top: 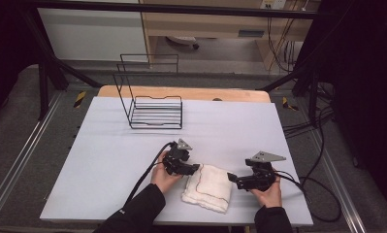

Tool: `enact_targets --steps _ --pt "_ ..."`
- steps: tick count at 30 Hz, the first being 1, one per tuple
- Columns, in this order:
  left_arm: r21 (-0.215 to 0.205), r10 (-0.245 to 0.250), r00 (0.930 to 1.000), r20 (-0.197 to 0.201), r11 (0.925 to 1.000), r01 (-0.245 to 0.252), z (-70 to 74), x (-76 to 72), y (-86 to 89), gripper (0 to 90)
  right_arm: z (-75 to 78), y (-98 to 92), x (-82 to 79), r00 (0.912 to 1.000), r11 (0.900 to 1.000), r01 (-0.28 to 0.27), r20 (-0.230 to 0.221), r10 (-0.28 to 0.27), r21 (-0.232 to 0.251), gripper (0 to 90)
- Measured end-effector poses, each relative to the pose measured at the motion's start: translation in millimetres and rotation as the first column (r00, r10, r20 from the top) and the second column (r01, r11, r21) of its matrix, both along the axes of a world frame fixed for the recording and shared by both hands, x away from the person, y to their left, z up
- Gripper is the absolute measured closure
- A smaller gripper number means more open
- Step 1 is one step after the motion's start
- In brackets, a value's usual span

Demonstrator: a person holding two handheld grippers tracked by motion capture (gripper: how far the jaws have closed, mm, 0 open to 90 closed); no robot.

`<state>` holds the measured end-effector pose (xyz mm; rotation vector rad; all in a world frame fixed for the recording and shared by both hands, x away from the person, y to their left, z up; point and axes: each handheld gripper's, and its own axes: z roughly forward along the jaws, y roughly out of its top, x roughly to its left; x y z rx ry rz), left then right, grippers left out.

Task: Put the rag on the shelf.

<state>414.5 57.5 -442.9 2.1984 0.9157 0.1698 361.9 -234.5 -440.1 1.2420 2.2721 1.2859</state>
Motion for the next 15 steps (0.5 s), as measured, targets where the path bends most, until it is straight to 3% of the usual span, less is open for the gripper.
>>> enact_targets --steps 6,15 --pt "-0.024 -0.017 0.9995 -0.026 0.9996 0.016 -1.8 -1.0 -2.3 63.8 -1.0 1.1 -0.5 0.9998 1.000 0.002 -0.018 -0.002 -0.003 5.4" --pt "-0.043 -0.019 0.9988 -0.046 0.9989 0.017 -4.6 -2.8 -4.2 72.3 -3.2 3.2 0.7 0.9991 1.000 0.002 -0.042 -0.002 0.001 7.1"
